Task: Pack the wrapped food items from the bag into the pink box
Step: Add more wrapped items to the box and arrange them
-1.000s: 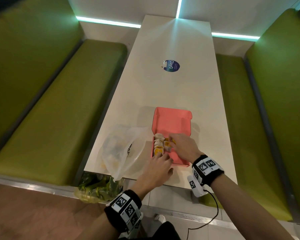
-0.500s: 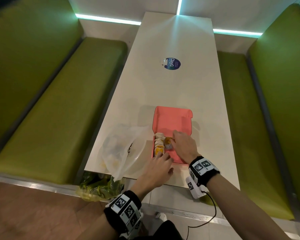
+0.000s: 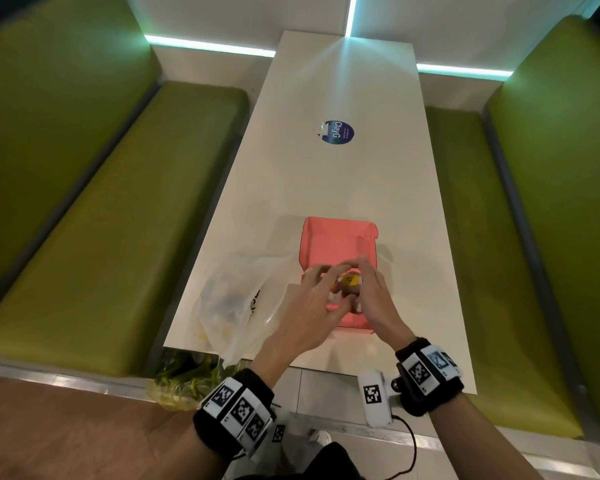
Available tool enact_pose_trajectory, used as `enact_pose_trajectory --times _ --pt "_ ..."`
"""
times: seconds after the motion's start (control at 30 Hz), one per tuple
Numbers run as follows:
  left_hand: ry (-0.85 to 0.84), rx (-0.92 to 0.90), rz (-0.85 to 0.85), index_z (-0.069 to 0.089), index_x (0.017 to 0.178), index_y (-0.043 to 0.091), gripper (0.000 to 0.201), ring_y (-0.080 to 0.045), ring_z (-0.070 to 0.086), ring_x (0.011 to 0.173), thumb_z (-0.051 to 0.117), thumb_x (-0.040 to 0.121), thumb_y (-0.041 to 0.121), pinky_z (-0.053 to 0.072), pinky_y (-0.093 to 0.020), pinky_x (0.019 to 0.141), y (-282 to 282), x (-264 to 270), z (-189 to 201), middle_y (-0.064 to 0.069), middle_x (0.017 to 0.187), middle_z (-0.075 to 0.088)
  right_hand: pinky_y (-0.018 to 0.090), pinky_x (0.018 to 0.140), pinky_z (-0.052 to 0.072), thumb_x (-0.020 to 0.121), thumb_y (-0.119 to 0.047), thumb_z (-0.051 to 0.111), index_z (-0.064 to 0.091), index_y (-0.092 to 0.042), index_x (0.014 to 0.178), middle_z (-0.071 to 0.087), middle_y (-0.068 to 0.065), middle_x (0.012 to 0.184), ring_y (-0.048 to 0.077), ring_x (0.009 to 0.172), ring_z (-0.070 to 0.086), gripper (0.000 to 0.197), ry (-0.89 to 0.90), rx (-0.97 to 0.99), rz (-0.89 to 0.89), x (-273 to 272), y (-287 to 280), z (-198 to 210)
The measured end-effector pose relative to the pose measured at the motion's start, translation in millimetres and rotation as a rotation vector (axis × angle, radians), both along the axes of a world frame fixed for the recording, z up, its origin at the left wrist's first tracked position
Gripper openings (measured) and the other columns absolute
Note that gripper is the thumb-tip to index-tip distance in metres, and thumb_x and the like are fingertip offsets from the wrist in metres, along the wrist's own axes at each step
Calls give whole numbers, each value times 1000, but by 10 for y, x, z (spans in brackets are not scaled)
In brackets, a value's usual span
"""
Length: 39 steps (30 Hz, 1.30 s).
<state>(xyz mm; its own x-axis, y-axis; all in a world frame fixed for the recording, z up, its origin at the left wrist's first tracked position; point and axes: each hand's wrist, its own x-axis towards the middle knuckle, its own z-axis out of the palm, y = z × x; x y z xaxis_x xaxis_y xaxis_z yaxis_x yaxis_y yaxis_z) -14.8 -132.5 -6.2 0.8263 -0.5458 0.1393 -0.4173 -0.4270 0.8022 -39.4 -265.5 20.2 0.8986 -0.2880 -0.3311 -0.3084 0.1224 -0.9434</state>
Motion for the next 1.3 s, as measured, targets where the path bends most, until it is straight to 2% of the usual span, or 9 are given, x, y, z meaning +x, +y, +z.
enact_pose_trajectory --times 0.1,0.3,0.47,0.53,0.67,0.9,1.0,1.13,1.3 --pt "-67 -14 -35 56 122 37 29 -16 55 95 58 94 34 51 -36 80 -37 32 27 13 119 49 16 43 39 108 -39 25 63 -6 104 64 -2 63 4 47 54 51 -24 2 3 -29 21 97" --pt "48 -200 39 69 109 22 15 -12 60 91 61 97 18 54 -35 74 -25 15 37 10 110 51 15 48 41 107 -38 32 65 -8 95 63 -2 67 5 54 57 47 -12 -24 77 -61 -50 103" --pt "98 -302 121 72 104 11 14 -2 56 80 62 96 7 43 -11 68 49 12 130 2 105 51 21 50 38 104 -31 45 62 -1 95 61 5 77 12 59 50 35 -22 15 139 -149 -96 20" --pt "71 -320 129 72 103 9 13 -3 57 81 62 96 5 43 -10 67 77 -8 147 -1 106 52 25 49 34 102 -28 49 60 2 98 59 3 77 14 59 46 32 -36 20 112 -156 -76 24" --pt "-19 -300 144 72 103 13 15 -5 61 86 62 95 5 43 -10 68 91 -50 109 -1 107 55 26 47 35 100 -17 55 62 2 102 61 -1 72 12 52 46 20 -131 -17 20 -134 -41 91" --pt "-39 -310 185 68 102 14 15 -10 63 86 57 99 5 48 -18 63 184 -52 109 5 103 61 24 46 36 93 -1 59 68 -4 100 69 12 90 16 54 46 11 -230 55 -127 -145 -140 144" --pt "8 -339 210 64 100 30 25 -6 63 86 54 100 7 49 -18 62 207 -62 161 10 99 64 24 46 37 93 -2 61 69 -5 99 66 9 82 14 53 46 11 -232 4 -145 -167 -162 121" --pt "83 -396 268 60 97 39 30 -6 65 87 55 100 10 51 -19 66 201 -94 226 7 96 69 22 47 39 89 -7 70 70 -12 97 62 2 80 9 54 48 9 -260 -136 -25 -192 -58 60" --pt "78 -419 244 61 96 43 33 -14 65 90 60 97 10 53 -32 74 195 -115 243 7 96 68 18 64 45 88 -12 73 71 -17 93 69 -4 86 8 67 57 8 -332 -326 80 -191 87 27"
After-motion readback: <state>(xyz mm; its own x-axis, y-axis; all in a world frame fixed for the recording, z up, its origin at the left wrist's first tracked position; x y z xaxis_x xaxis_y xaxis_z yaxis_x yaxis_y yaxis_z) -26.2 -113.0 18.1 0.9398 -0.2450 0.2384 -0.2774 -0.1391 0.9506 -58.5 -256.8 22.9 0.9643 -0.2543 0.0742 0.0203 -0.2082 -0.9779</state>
